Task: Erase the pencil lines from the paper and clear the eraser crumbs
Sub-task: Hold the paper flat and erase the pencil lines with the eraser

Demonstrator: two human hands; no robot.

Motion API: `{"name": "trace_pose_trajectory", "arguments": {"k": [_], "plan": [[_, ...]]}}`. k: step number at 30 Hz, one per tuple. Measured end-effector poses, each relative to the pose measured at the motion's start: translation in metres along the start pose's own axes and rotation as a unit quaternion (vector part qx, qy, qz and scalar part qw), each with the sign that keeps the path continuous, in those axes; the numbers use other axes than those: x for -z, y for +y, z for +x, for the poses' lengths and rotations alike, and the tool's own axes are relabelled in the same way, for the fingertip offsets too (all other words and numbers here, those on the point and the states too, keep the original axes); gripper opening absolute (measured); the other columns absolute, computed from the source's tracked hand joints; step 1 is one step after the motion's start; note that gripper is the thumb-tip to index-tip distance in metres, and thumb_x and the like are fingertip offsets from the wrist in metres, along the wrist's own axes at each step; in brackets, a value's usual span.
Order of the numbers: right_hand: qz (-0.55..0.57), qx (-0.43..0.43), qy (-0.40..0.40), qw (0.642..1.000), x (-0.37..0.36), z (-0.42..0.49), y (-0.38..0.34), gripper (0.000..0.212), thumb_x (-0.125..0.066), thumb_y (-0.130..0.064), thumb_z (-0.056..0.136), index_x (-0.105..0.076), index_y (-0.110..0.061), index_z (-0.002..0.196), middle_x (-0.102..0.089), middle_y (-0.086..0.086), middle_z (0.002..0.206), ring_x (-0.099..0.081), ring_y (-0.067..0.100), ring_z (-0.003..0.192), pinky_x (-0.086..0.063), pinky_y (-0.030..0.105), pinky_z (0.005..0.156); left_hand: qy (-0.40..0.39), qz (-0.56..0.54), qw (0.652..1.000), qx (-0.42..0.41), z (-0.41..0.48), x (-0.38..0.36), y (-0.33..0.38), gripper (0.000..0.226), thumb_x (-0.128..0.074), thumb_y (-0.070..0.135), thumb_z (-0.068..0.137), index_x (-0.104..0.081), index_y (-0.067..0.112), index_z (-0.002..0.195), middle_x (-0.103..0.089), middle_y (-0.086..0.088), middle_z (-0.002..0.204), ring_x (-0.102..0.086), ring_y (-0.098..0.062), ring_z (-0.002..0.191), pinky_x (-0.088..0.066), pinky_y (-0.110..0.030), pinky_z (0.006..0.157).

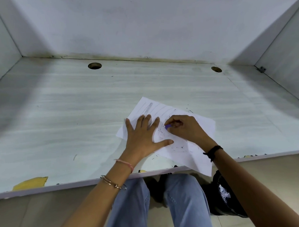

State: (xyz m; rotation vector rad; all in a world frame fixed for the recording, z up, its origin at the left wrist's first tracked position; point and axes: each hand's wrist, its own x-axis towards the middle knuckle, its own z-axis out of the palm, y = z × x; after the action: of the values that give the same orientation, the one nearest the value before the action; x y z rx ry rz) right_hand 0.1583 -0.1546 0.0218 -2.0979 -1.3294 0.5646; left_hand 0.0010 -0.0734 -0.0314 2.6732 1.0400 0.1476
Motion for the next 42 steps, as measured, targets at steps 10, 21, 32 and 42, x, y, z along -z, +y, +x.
{"name": "trace_pose_trajectory", "arguments": {"k": [10, 21, 32, 42], "plan": [[-0.005, 0.037, -0.04, 0.998, -0.005, 0.01, -0.026, 0.014, -0.068, 0.001, 0.068, -0.073, -0.011, 0.075, -0.07, 0.0, 0.07, -0.06, 0.003, 0.058, -0.049, 0.017, 0.06, 0.024, 0.014, 1.0, -0.006, 0.003, -0.008, -0.001, 0.114, -0.014, 0.093, 0.069, 0.0, 0.021, 0.156, 0.008, 0.003, 0.164, 0.013, -0.013, 0.149, 0.013, -0.067, 0.111], [-0.091, 0.059, -0.127, 0.986, -0.001, 0.016, -0.035, 0.009, -0.072, -0.005, 0.068, -0.074, -0.011, 0.074, -0.068, -0.004, 0.06, -0.061, 0.008, 0.057, -0.049, 0.026, 0.059, 0.038, 0.008, 0.999, -0.013, 0.002, -0.008, 0.0, 0.113, -0.014, 0.092, 0.07, -0.003, 0.019, 0.156, 0.005, 0.003, 0.164, 0.011, -0.013, 0.15, 0.014, -0.067, 0.11], [-0.104, 0.049, -0.155, 0.981, -0.005, 0.021, -0.039, 0.008, -0.072, -0.007, 0.068, -0.074, -0.013, 0.073, -0.072, 0.007, 0.072, -0.067, 0.026, 0.074, -0.054, 0.036, 0.07, 0.043, 0.017, 0.999, -0.015, 0.004, -0.01, -0.002, 0.117, -0.002, 0.094, 0.065, -0.001, 0.02, 0.156, 0.006, 0.003, 0.164, 0.011, -0.014, 0.15, 0.013, -0.068, 0.109], [-0.102, 0.032, -0.074, 0.992, 0.0, 0.033, -0.035, 0.008, -0.072, -0.002, 0.069, -0.074, -0.008, 0.075, -0.072, 0.008, 0.074, -0.069, 0.028, 0.075, -0.054, 0.033, 0.066, 0.055, 0.019, 0.998, -0.015, 0.004, -0.011, -0.002, 0.118, -0.001, 0.093, 0.064, -0.005, 0.02, 0.156, 0.001, 0.002, 0.164, 0.006, -0.015, 0.15, 0.013, -0.068, 0.109]]}}
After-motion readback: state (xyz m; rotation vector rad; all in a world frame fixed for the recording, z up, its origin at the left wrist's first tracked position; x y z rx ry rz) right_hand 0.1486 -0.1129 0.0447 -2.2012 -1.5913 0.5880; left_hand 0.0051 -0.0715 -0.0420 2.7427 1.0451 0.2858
